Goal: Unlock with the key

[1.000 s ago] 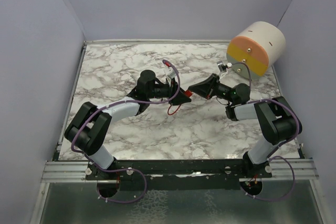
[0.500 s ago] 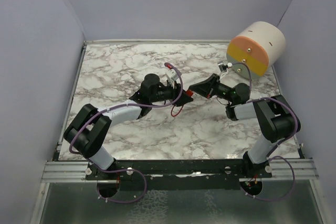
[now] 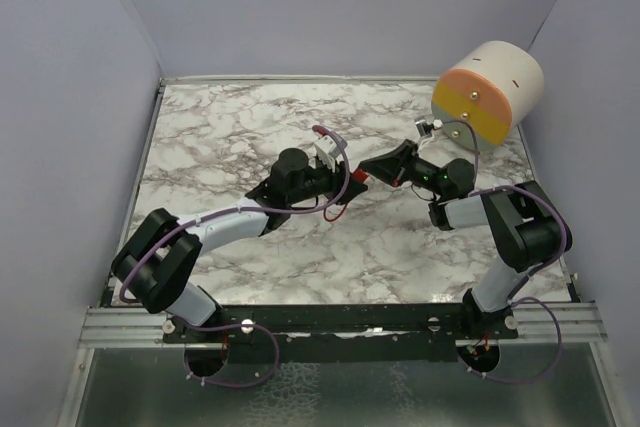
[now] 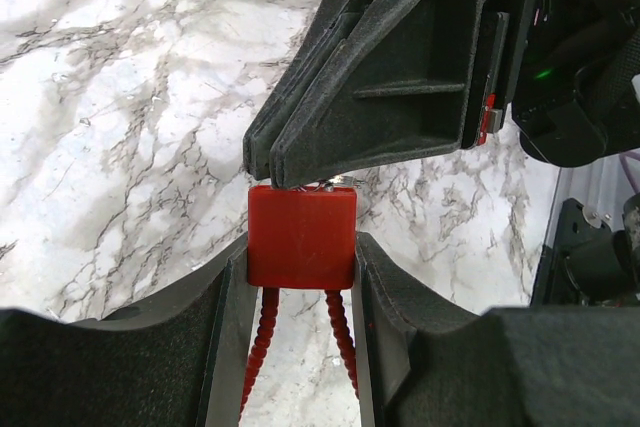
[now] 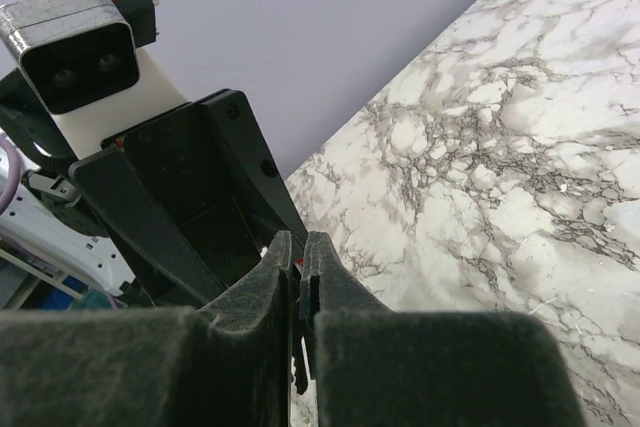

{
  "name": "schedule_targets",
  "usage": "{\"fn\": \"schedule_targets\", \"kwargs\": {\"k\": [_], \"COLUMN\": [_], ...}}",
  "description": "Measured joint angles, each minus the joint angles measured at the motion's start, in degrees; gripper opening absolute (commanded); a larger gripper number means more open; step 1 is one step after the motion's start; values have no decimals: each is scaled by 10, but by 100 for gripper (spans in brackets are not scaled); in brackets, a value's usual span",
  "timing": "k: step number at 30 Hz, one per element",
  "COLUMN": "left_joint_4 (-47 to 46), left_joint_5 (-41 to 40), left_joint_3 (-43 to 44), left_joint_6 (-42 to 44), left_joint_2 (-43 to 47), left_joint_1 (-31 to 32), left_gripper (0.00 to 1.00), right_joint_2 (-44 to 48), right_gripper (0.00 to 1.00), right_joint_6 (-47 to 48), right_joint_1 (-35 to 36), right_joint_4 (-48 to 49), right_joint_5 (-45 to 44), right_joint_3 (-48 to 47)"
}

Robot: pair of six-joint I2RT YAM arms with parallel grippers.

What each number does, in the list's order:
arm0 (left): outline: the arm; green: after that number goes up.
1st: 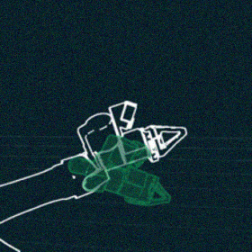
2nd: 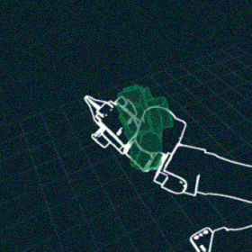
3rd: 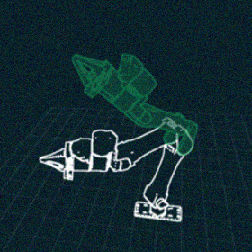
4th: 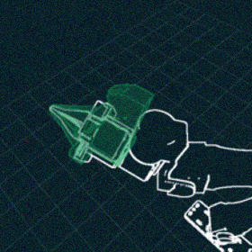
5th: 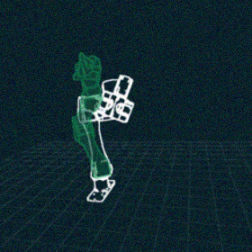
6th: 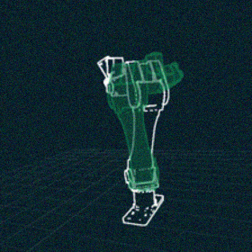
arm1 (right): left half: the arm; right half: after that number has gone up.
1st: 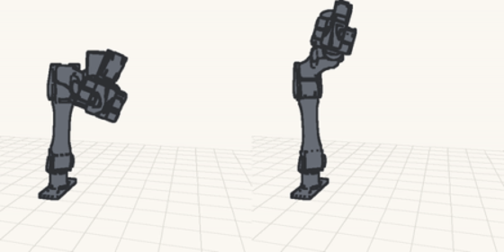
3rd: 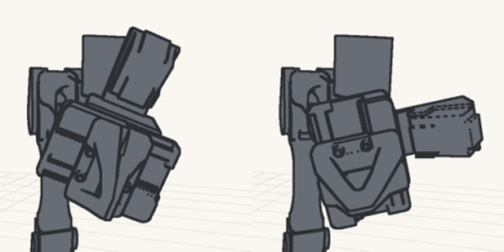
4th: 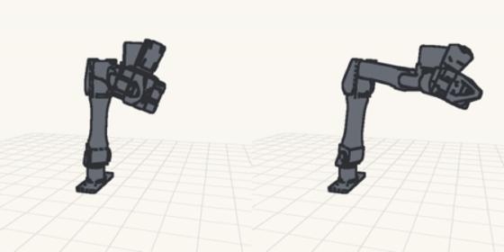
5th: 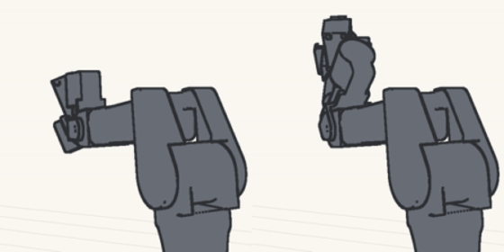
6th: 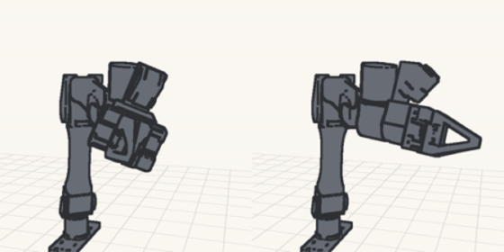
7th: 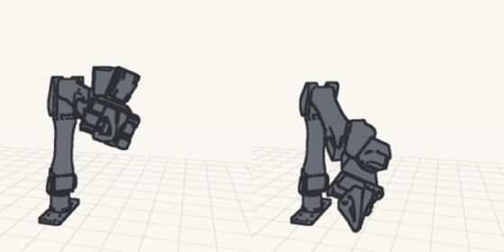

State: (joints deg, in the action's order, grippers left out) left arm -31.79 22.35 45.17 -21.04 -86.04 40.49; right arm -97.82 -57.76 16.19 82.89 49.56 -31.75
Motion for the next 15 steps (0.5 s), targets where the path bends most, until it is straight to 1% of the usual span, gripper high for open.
{"fn": "schedule_targets", "kwargs": {"k": [15], "left_joint_4": [2], "left_joint_5": [-127], "left_joint_3": [-1], "left_joint_6": [28], "left_joint_2": [12], "left_joint_1": [51], "left_gripper": [0], "right_joint_2": [25], "right_gripper": [1], "right_joint_6": [20], "right_joint_1": [0], "right_joint_4": [-6], "right_joint_5": [-14], "right_joint_3": [9]}}
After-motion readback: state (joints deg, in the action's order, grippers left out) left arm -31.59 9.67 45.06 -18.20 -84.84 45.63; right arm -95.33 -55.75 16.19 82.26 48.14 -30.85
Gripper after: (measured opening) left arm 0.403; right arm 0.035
